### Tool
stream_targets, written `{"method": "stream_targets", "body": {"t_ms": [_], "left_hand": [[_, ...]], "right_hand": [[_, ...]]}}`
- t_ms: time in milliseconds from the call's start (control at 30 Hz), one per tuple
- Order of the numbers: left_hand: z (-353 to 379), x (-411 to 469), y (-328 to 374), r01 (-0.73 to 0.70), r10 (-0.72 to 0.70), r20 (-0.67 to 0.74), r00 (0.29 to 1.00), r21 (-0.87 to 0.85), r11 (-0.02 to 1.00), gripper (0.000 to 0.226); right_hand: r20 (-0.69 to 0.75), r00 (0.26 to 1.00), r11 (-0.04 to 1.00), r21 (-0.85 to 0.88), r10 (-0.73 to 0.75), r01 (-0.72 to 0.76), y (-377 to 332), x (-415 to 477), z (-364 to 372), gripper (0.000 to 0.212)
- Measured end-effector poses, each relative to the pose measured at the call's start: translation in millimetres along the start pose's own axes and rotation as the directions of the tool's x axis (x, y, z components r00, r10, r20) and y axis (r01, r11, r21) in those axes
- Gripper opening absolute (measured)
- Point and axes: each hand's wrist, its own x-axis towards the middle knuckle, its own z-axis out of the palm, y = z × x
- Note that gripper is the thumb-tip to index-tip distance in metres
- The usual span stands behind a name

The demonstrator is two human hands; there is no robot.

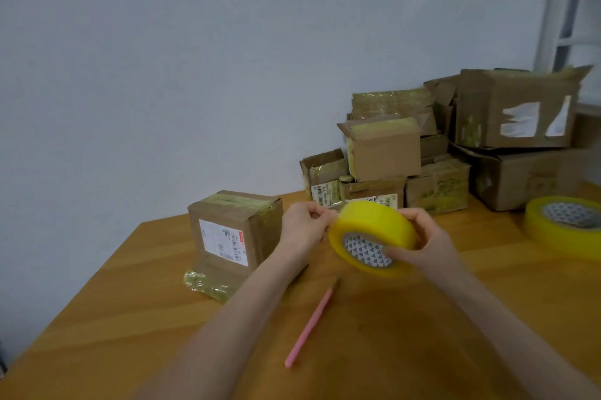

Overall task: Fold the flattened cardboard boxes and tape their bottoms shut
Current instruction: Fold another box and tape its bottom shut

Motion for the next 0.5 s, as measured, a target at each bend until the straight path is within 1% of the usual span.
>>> {"method": "stream_targets", "body": {"t_ms": [67, 133, 233, 333, 433, 500], "left_hand": [[9, 4, 6, -0.083, 0.090, -0.066, 0.994, 0.110, 0.990, 0.019], [17, 4, 12, -0.171, 0.191, -0.082, 0.978, 0.204, 0.964, 0.021], [29, -3, 19, -0.229, 0.247, -0.076, 0.966, 0.192, 0.954, 0.014], [41, -4, 20, -0.278, 0.300, -0.108, 0.948, 0.180, 0.944, 0.009], [49, -5, 22, -0.309, 0.335, -0.124, 0.934, 0.189, 0.932, 0.010], [52, -8, 25, -0.308, 0.334, -0.136, 0.933, 0.181, 0.934, 0.010]], "right_hand": [[0.004, 0.998, 0.995, -0.088, -0.056, 0.056, -2, 0, -9, 0.054], [0.001, 0.996, 0.983, -0.162, -0.091, 0.090, -4, 1, -19, 0.055], [0.002, 0.992, 0.961, -0.249, -0.126, 0.122, -6, 2, -34, 0.055], [-0.006, 0.991, 0.947, -0.293, -0.136, 0.128, -6, 1, -43, 0.056], [-0.015, 0.995, 0.930, -0.358, -0.096, 0.084, -6, 2, -49, 0.056], [-0.016, 0.998, 0.916, -0.397, -0.065, 0.054, -7, 2, -51, 0.056]]}}
